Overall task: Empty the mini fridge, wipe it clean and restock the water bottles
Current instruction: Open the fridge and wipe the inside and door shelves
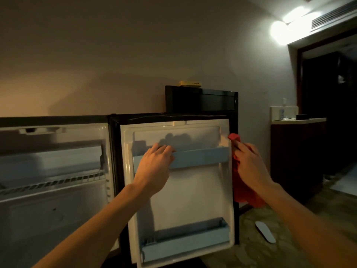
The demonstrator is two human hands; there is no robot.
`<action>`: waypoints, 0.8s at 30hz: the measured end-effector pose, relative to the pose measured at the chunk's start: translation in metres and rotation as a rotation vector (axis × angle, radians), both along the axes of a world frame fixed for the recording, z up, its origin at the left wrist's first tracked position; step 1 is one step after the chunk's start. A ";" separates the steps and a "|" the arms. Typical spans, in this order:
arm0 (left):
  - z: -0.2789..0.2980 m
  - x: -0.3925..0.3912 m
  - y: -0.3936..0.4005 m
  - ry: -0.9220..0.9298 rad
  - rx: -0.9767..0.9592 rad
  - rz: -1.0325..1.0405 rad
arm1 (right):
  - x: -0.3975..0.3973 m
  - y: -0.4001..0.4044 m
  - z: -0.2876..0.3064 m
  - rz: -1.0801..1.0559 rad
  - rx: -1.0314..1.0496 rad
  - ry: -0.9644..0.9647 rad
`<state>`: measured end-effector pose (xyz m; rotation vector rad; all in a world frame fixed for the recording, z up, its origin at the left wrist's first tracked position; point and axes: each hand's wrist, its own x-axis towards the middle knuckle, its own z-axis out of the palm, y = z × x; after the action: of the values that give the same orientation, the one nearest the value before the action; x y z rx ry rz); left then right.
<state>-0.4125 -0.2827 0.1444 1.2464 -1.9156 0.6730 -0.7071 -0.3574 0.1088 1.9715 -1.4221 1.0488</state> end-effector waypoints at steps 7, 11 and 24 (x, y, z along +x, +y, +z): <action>-0.002 0.003 0.006 0.014 -0.005 -0.017 | -0.011 0.019 0.017 -0.026 0.011 -0.024; -0.002 0.004 0.010 0.027 -0.012 -0.030 | -0.010 0.024 0.071 -0.019 -0.051 -0.016; -0.004 0.006 0.009 0.016 -0.038 -0.037 | -0.011 0.041 -0.049 0.017 0.067 0.054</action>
<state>-0.4060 -0.2733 0.1406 1.1870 -1.8994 0.6752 -0.7184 -0.3161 0.0595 2.0467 -1.4320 0.9592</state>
